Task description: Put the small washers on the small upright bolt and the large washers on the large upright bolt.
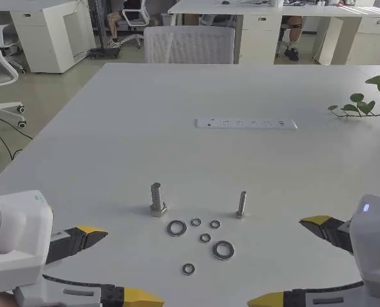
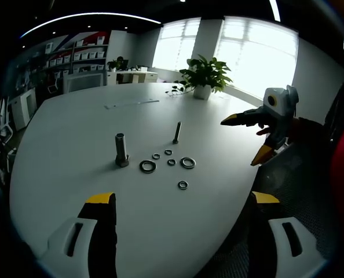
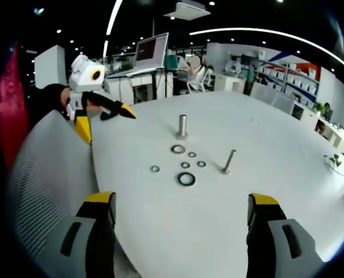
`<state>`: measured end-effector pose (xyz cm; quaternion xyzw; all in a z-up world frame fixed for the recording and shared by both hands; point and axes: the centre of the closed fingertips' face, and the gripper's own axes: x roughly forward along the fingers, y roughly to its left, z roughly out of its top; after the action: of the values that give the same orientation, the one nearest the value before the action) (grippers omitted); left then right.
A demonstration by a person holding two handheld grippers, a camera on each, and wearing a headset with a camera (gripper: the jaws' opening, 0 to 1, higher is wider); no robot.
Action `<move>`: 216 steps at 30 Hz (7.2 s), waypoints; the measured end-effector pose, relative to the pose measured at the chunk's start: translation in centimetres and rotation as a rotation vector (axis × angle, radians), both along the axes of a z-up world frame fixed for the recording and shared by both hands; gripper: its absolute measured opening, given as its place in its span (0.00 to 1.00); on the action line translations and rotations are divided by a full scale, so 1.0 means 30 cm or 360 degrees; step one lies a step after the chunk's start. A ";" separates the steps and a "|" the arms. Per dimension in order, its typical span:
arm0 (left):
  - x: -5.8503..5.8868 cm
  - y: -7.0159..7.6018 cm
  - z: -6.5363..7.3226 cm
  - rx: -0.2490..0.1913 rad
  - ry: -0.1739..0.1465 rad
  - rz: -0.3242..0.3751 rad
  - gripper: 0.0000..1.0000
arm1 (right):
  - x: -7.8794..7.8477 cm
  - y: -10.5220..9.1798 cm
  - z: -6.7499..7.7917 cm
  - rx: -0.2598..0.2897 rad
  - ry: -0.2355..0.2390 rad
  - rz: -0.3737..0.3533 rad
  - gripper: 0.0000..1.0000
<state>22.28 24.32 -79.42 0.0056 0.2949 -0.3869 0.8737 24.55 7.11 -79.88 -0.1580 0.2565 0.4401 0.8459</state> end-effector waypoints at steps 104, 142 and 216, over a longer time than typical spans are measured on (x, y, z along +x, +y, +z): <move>-0.013 -0.001 -0.046 0.0013 0.0080 -0.0045 0.92 | 0.097 0.142 -0.097 -0.0409 0.0133 0.0437 0.67; -0.008 0.003 -0.042 0.0003 0.0087 -0.0047 0.90 | 0.152 0.215 -0.231 -0.0747 0.0304 0.0712 0.36; -0.022 -0.007 -0.050 -0.0001 0.0106 -0.0065 0.89 | 0.161 0.206 -0.243 -0.0824 0.0362 0.0694 0.23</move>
<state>21.63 24.11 -80.92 -0.0017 0.3235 -0.4047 0.8553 29.38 13.28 -87.17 -0.3681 0.4123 0.5454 0.6301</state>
